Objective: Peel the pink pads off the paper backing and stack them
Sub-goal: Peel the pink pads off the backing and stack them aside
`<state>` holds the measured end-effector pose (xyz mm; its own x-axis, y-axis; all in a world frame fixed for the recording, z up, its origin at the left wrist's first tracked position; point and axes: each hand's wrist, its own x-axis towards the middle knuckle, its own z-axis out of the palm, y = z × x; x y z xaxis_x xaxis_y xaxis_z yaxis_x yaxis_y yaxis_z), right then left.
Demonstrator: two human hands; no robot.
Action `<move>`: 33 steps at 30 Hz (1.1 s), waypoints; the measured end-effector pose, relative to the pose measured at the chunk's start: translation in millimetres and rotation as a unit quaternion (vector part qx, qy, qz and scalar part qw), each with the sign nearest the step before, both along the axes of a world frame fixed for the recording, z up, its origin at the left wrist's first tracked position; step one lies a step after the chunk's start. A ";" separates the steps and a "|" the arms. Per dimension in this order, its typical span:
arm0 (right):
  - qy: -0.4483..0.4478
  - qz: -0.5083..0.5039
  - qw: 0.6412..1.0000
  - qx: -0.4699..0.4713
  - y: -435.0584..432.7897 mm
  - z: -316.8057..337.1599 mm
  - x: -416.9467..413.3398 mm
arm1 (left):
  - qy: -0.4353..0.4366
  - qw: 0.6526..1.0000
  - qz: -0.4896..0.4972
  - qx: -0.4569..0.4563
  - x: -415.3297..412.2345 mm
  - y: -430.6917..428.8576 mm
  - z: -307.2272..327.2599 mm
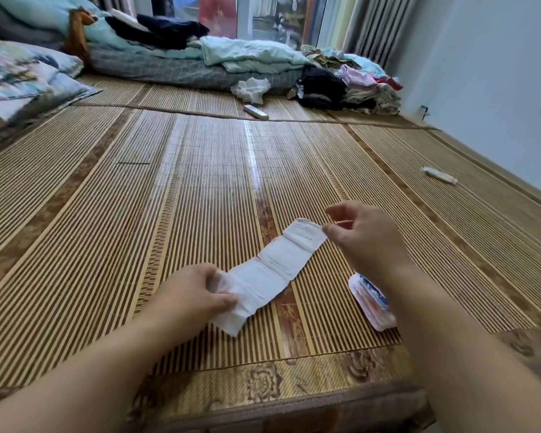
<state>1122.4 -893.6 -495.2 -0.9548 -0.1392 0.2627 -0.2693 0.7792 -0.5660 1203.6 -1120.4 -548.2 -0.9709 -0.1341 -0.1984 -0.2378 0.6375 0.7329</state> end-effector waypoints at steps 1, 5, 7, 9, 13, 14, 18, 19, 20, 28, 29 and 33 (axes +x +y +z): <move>-0.013 0.007 1.000 0.011 -10.9 -5.5 -4.0 | -0.014 0.999 0.013 0.043 2.1 -9.6 2.2; -0.102 0.002 0.994 0.026 -40.8 -29.3 -22.3 | -0.069 0.980 0.080 0.169 15.2 -54.6 1.6; -0.144 -0.033 0.988 0.054 -50.9 -42.8 -30.8 | -0.077 0.974 0.106 0.185 22.1 -78.2 0.0; -0.182 -0.076 0.974 0.116 -60.9 -53.5 -36.0 | -0.078 0.973 0.135 0.169 28.6 -98.2 -1.8; -0.221 -0.114 0.954 0.168 -72.5 -60.3 -41.5 | -0.074 0.980 0.182 0.025 34.8 -125.8 -3.7; -0.242 -0.112 0.950 0.163 -74.5 -59.9 -42.4 | -0.072 0.980 0.187 0.005 36.0 -130.2 -3.1; -0.289 -0.087 0.935 0.186 -77.8 -54.9 -42.0 | -0.063 0.982 0.179 0.004 39.8 -140.7 -3.5; -0.294 -0.075 0.936 0.177 -77.7 -52.1 -40.6 | -0.055 0.982 0.177 0.016 40.4 -143.5 -4.2; -0.299 -0.062 0.940 0.155 -76.0 -49.4 -39.2 | -0.046 0.983 0.176 0.032 40.9 -145.7 -4.8; -0.319 -0.001 0.932 -0.173 -69.8 -30.3 -30.2 | 0.013 0.961 0.188 0.204 41.1 -144.4 -0.7; -0.325 0.010 0.925 -0.198 -75.7 -27.3 -27.6 | 0.019 0.956 0.192 0.223 40.2 -141.6 1.0; -0.331 0.066 0.917 -0.212 -108.1 -25.0 -13.3 | 0.031 0.951 0.191 0.243 36.4 -129.7 4.8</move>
